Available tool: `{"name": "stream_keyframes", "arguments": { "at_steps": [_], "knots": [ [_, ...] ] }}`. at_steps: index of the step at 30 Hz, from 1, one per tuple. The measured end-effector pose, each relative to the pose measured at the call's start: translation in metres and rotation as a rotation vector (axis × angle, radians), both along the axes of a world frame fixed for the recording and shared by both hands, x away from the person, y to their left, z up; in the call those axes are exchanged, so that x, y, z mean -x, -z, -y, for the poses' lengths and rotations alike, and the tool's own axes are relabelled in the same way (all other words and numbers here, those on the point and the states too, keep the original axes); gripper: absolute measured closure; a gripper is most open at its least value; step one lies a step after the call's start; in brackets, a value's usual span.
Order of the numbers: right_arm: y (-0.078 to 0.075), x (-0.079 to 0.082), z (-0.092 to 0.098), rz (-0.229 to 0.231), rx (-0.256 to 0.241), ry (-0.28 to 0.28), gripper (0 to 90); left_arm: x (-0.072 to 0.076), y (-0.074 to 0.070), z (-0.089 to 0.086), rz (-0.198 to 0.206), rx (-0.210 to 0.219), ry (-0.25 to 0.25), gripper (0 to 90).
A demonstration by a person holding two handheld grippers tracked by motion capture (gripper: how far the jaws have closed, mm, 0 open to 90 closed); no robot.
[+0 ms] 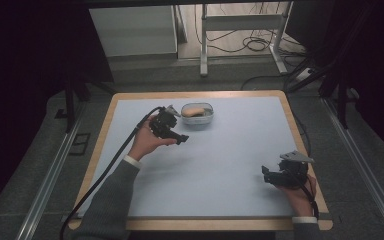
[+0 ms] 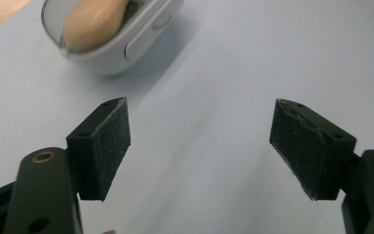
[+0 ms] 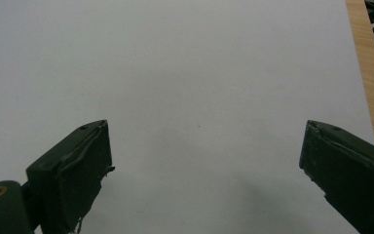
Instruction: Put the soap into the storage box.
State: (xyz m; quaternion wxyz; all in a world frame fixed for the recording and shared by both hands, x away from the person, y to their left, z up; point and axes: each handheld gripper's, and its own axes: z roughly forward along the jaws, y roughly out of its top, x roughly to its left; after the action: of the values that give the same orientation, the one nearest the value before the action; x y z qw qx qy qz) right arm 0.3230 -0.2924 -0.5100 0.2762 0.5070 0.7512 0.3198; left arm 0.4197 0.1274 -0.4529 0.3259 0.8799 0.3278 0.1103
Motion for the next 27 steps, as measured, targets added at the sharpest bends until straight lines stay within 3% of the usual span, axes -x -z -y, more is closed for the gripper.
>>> {"name": "stream_keyframes", "arguments": {
  "at_steps": [5,11,18,27],
  "knots": [
    [-0.001,0.001,-0.001,0.005,0.001,-0.002,4.8,0.026,0.005,-0.022,0.026,0.029,-0.019,22.4],
    [-0.001,0.000,0.000,0.003,0.000,-0.002,4.8,0.051,0.019,-0.044,0.012,0.076,-0.058,21.3],
    [-0.001,0.001,0.000,0.006,-0.001,0.000,4.8,0.067,0.042,-0.062,-0.042,0.086,-0.102,19.7],
    [-0.001,0.001,-0.002,0.006,0.003,0.000,4.8,0.082,0.058,-0.078,-0.050,0.101,-0.164,19.9]
  ]
}}
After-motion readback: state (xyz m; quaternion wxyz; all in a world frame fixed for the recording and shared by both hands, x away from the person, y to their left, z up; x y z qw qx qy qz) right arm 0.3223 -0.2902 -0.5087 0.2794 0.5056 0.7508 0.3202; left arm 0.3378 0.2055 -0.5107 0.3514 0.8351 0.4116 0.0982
